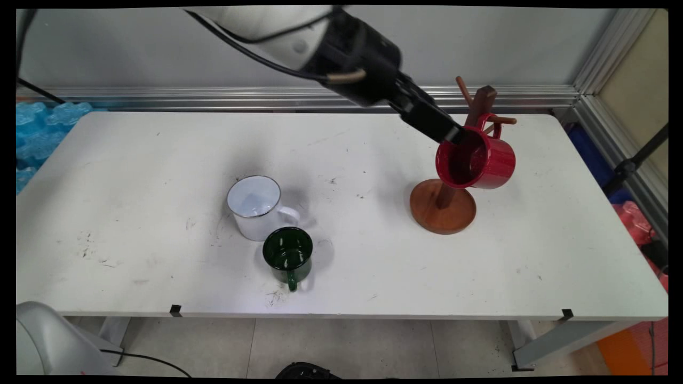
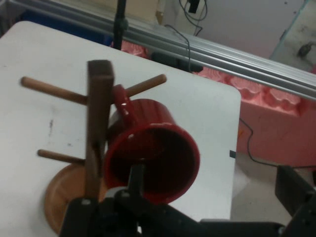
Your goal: Pick up the red mug from the rack
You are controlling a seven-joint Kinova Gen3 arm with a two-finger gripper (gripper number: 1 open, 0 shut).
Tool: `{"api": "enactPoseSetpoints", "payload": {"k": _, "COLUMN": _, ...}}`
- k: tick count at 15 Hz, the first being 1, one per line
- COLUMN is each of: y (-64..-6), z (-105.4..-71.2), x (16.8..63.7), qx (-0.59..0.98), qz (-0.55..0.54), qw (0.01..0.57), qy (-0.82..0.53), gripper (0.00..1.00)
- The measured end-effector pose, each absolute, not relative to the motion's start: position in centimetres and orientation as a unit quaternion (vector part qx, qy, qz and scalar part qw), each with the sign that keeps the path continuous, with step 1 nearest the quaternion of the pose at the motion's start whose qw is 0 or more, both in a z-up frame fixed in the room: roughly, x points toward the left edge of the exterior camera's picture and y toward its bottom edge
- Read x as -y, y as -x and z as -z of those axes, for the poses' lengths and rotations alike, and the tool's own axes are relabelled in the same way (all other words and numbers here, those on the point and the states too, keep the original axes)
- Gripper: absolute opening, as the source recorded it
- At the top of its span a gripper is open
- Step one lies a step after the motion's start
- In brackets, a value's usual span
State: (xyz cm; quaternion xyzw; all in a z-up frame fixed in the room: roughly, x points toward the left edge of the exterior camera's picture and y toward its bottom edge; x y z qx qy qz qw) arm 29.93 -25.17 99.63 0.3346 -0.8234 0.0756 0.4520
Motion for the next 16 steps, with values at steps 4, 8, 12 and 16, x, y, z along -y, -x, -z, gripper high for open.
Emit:
{"api": "enactPoseSetpoints", "payload": {"k": 4, "y": -26.3, "z": -98.5, "x": 25.6, "qx": 0.831, "qz": -0.061, "qw": 0.439, "qy": -0.337, "gripper": 1.0}}
{"api": "enactPoseSetpoints", "payload": {"k": 8, "y": -24.1, "z": -97.1, "x": 26.3, "qx": 0.834, "qz": -0.051, "qw": 0.422, "qy": -0.353, "gripper": 1.0}}
{"api": "enactPoseSetpoints", "payload": {"k": 12, "y": -22.5, "z": -96.0, "x": 26.9, "qx": 0.834, "qz": -0.042, "qw": 0.408, "qy": -0.368, "gripper": 1.0}}
{"api": "enactPoseSetpoints", "payload": {"k": 16, "y": -20.8, "z": -95.0, "x": 27.8, "qx": 0.833, "qz": -0.037, "qw": 0.4, "qy": -0.381, "gripper": 1.0}}
